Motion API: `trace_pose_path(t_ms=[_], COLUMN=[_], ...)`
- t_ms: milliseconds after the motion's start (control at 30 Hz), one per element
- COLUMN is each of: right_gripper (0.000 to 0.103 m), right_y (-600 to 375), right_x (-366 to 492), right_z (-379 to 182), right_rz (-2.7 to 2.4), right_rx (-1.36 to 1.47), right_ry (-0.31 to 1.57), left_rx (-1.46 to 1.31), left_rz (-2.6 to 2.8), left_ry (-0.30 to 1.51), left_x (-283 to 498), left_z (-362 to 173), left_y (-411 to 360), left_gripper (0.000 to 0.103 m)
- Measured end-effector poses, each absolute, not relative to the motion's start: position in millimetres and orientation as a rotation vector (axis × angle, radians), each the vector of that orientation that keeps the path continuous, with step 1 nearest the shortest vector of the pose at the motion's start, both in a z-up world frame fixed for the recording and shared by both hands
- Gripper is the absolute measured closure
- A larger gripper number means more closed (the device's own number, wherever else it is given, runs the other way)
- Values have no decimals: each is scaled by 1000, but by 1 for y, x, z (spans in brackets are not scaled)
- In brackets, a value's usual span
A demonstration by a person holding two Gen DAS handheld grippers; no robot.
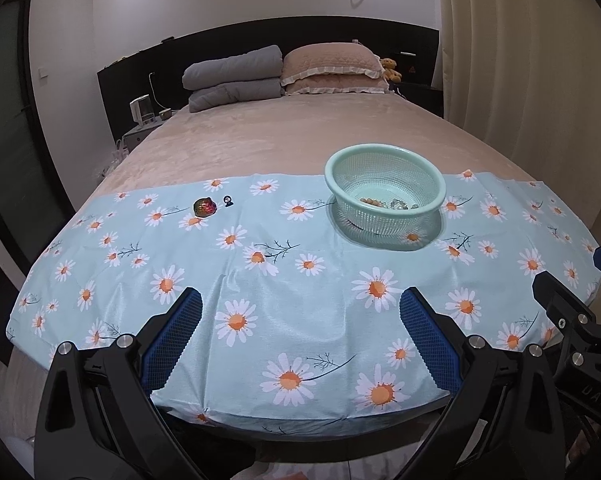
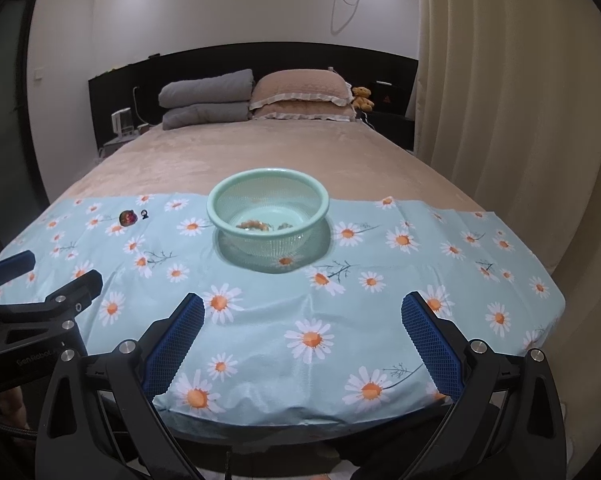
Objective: Organize jewelry
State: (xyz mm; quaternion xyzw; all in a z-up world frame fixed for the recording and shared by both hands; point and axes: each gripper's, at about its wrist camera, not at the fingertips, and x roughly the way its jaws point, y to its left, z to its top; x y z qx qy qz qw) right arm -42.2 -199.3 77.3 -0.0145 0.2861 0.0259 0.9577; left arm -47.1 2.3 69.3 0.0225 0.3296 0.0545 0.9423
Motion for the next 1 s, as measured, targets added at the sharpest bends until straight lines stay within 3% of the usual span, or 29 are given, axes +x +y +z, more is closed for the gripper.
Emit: trace_pose_path(t_ms=[1000], right_gripper=[8], right_y=[-200], right_x=[-45], right_z=[70], right_rz=[49], right_rx=[-32], right_ry=[601], left_rx=[31], left_rz=[88], left_ry=[686], left_x=[-53], left_z=[64], left_y=[5], left_gripper=[6])
